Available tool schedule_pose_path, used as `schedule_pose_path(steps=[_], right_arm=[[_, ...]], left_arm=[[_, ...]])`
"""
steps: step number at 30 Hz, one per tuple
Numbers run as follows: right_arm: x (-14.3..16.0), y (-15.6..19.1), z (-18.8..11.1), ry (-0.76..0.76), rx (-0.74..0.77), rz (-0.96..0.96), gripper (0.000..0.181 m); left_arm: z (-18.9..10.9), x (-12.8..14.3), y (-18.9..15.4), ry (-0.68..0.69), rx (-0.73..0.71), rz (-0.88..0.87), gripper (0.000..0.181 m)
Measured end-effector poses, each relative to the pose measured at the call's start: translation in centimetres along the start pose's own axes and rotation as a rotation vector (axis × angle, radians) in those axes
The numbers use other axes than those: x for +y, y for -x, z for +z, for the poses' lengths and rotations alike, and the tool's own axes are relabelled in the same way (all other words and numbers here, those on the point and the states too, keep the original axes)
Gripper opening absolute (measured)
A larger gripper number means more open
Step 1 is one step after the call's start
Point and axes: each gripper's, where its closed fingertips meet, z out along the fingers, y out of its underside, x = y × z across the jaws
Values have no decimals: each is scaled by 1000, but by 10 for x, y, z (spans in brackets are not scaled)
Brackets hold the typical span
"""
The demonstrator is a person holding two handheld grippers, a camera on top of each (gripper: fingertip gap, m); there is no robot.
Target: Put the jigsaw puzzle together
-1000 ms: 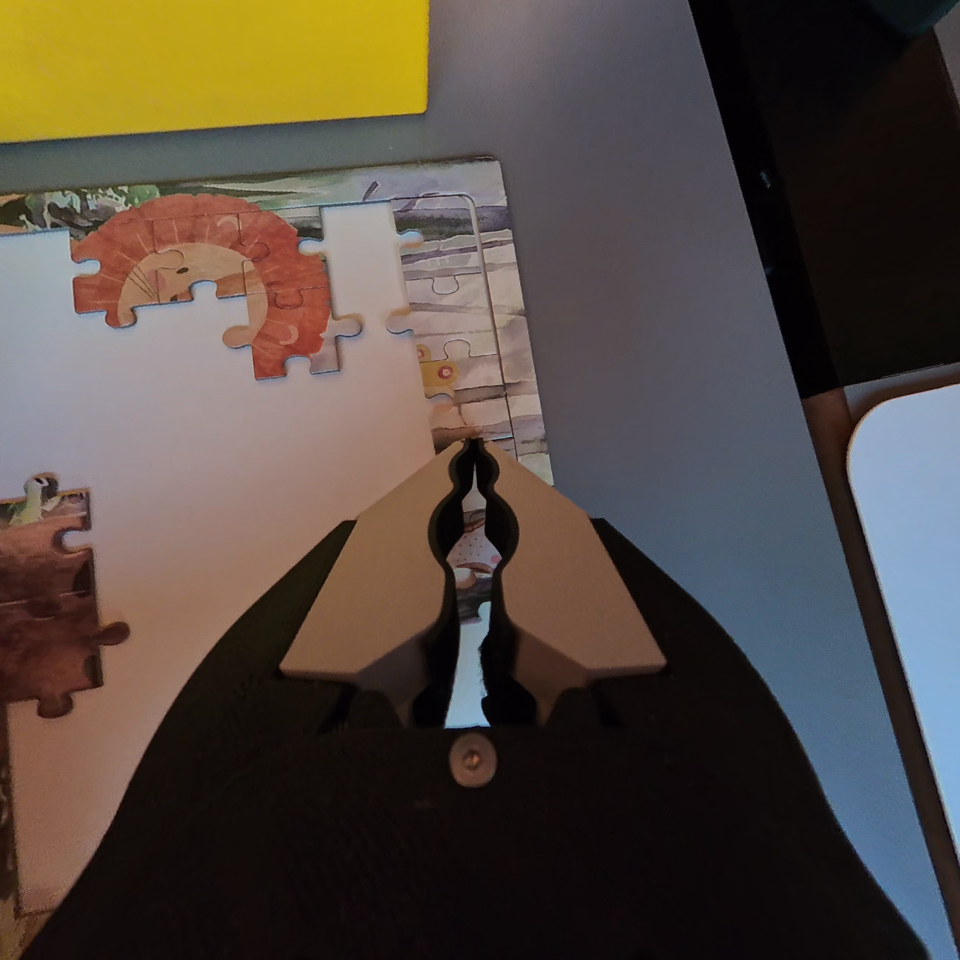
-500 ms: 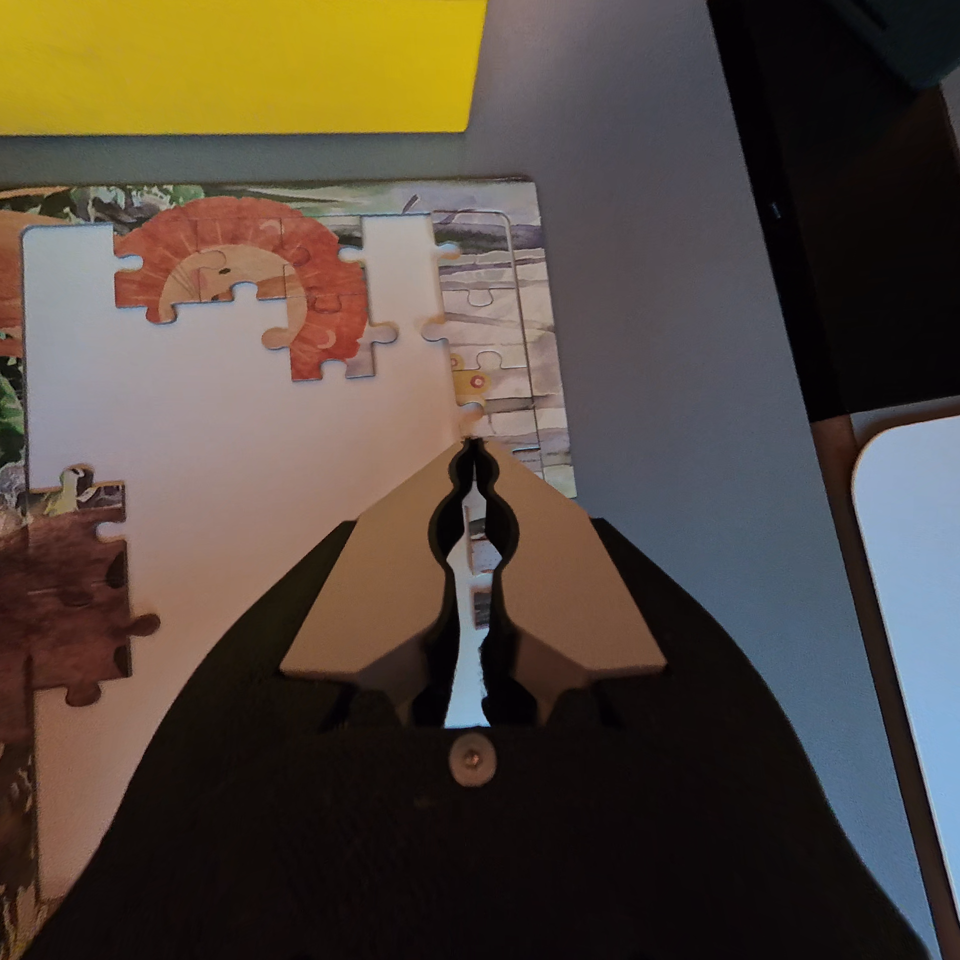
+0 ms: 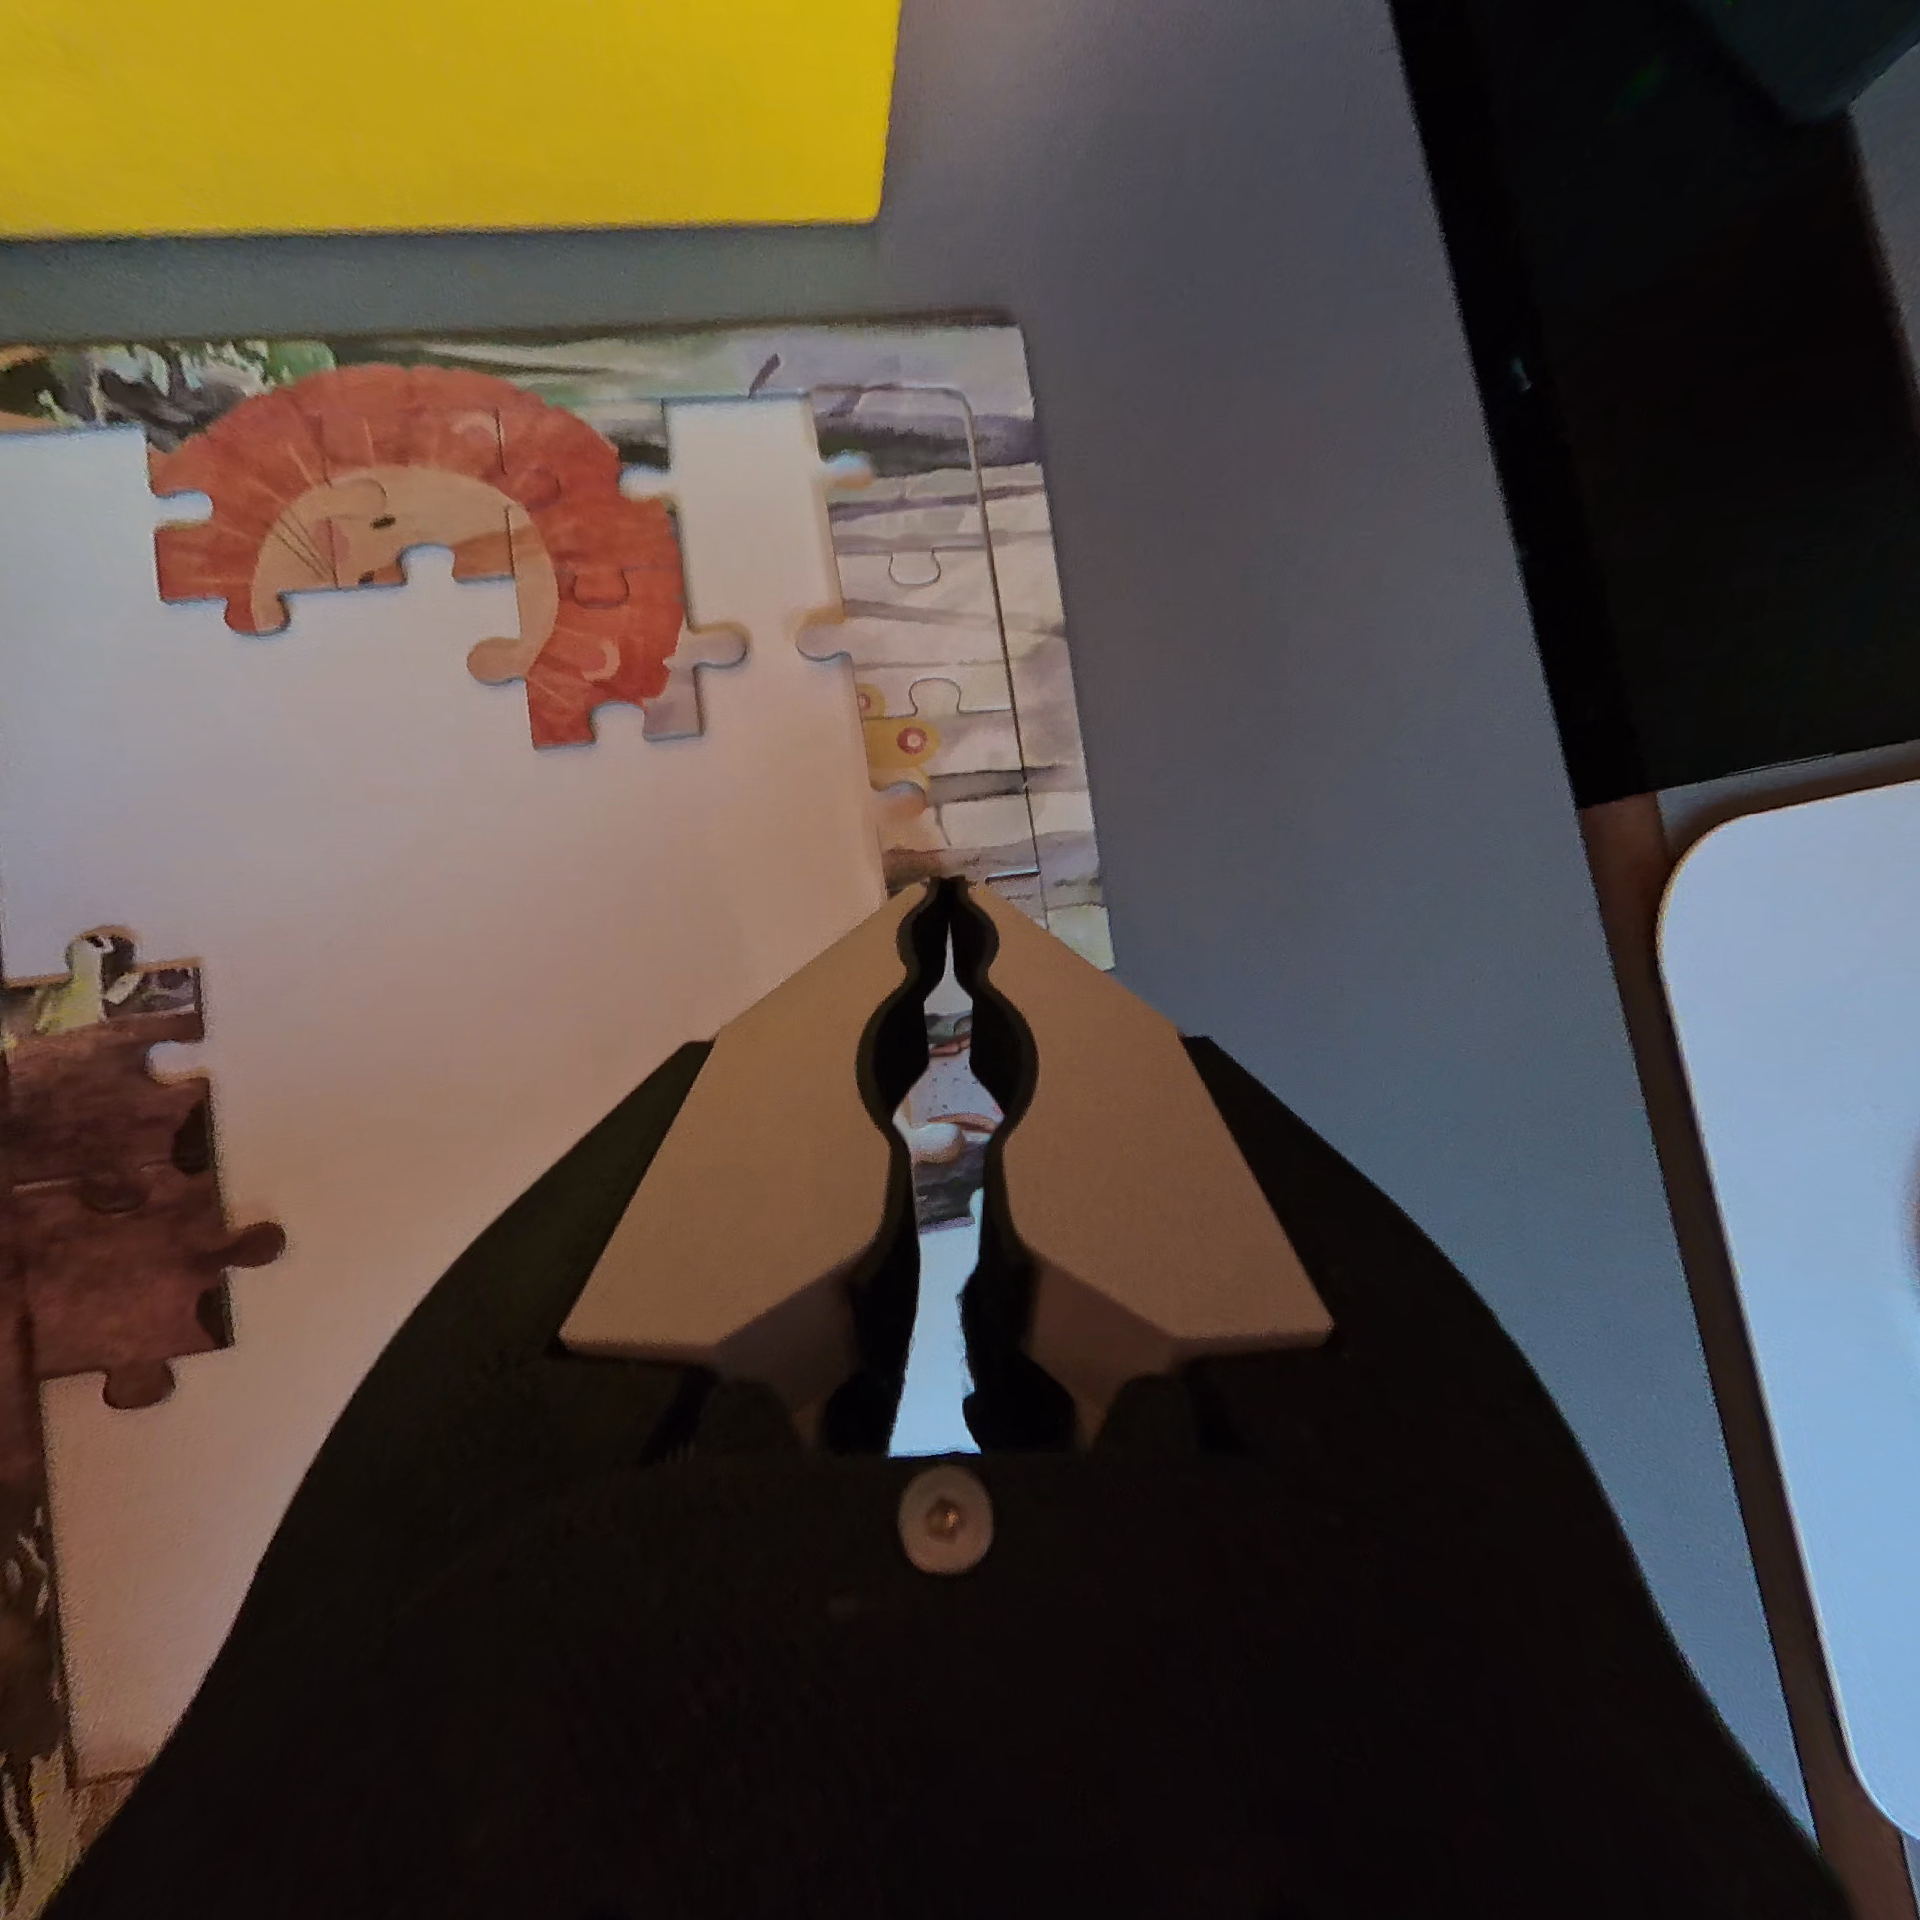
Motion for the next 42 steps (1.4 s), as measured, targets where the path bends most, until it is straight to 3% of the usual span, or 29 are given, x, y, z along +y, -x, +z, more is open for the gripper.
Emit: schedule_pose_path(steps=[19, 26, 32, 42], right_arm=[[-4, 8, 8, 9, -36, -6, 0], [-9, 9, 11, -28, -94, 163, 0], [-6, -5, 2, -62, -33, 151, 0], [5, -5, 4, 16, 19, 18, 0]], left_arm=[[-2, 0, 0, 0, 2, 2, 0], [-2, -1, -1, -1, -1, 10, 0], [-2, 0, -1, -4, 6, 3, 0], [-2, 0, -1, -1, 3, 5, 0]])
